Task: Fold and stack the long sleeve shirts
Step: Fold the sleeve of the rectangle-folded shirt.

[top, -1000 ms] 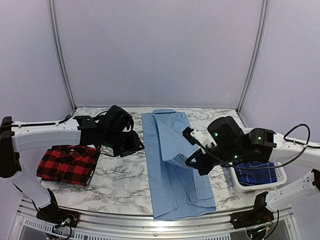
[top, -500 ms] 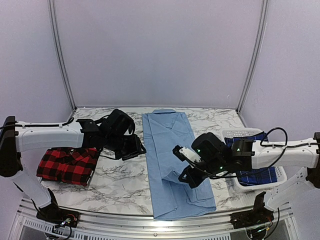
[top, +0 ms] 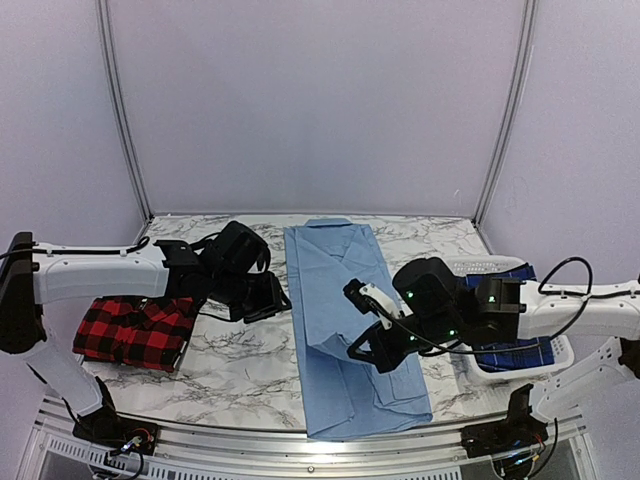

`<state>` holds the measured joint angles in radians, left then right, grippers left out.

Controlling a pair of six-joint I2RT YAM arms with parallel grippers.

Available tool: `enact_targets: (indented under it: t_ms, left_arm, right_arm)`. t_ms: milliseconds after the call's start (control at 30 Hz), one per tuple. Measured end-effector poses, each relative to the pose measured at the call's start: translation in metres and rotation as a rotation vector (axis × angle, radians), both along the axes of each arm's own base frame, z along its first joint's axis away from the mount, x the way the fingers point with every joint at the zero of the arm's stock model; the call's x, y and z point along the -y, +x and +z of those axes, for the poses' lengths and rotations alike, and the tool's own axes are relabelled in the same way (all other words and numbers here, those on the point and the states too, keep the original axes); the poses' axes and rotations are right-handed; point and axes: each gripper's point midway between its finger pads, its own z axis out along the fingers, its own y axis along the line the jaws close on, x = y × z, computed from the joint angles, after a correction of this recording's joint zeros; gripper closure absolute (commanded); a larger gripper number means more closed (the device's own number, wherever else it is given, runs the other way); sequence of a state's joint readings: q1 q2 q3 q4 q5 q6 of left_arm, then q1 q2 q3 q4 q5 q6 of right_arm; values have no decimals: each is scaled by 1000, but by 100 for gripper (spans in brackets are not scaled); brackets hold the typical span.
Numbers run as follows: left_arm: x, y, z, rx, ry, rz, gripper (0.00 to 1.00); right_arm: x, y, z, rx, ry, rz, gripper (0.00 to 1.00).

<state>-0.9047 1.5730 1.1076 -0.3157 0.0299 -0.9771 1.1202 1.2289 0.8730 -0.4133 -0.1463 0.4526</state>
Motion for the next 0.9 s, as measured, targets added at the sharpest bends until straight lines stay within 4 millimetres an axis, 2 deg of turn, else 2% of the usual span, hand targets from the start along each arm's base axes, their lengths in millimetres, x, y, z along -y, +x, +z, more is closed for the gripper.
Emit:
enact_targets:
  t_ms: [133, 300, 400, 533, 567, 600, 767, 900]
  left_arm:
    - [1, 0, -4, -8, 5, -3, 57]
    - [2, 0, -5, -10, 4, -4, 57]
    - [2, 0, -6, -11, 5, -4, 57]
    - [3, 0, -6, -13, 1, -7, 57]
    - [3, 0, -7, -14, 1, -8, 57]
    - [4, 0, -7, -14, 1, -9, 57]
    - [6, 2, -17, -23, 15, -10, 57]
    - [8, 8, -31, -30, 45, -20, 58]
  right_arm:
    - [-11, -8, 0, -12, 21, 17, 100]
    - [-16, -8, -15, -33, 2, 10, 98]
    - [-13, -9, -29, -49, -26, 3, 82]
    - [-5, -12, -42, -64, -65, -6, 45]
    - [-4, -12, -42, -62, -72, -10, 37]
    - [-3, -11, -42, -59, -75, -15, 34]
    - [9, 3, -25, 18, -69, -82, 33]
    - [22, 38, -15, 68, -87, -202, 36]
